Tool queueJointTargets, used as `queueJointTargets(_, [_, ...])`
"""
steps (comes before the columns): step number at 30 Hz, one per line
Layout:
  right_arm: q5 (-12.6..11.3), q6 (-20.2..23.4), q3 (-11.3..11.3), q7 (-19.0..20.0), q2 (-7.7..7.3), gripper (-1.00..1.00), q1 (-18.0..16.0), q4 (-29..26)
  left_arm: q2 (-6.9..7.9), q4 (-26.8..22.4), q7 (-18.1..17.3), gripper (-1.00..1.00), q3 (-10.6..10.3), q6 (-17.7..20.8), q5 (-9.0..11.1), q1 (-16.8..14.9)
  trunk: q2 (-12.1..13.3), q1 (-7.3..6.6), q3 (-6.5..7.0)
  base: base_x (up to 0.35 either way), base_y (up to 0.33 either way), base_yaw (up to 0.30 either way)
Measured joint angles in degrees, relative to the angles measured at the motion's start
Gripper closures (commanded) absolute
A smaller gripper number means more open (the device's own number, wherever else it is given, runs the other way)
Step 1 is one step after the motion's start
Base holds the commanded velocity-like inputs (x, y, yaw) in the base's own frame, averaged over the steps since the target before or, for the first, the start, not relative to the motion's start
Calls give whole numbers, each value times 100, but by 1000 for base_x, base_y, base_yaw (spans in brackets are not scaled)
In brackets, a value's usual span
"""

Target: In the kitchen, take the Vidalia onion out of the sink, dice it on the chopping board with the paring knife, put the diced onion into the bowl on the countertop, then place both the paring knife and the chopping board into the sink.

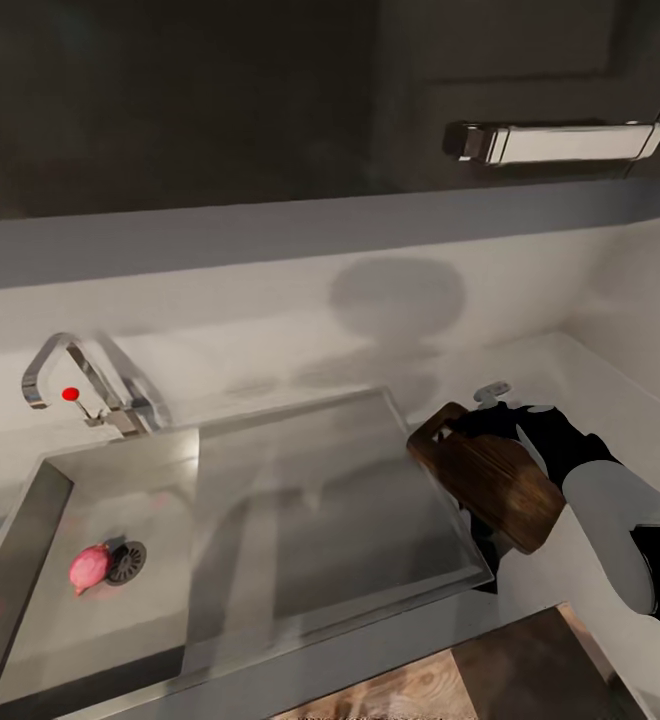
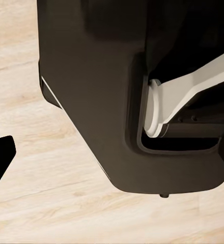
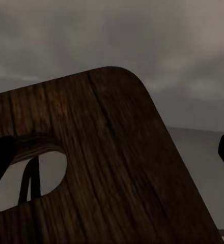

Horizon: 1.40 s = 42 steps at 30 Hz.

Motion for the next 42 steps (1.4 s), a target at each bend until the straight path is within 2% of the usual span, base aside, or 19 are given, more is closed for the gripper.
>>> queueJointTargets(19, [-55,7,-17,5,-2,-100,-6,-49,-5,68,-4,-100,0,-9,0,1,-5,-3,-129,0,0,0])
queueJointTargets(42, [-44,-3,-7,-3,1,-100,-5,-72,-4,69,-4,-100,0,-9,0,1,-5,-3,-137,0,0,0])
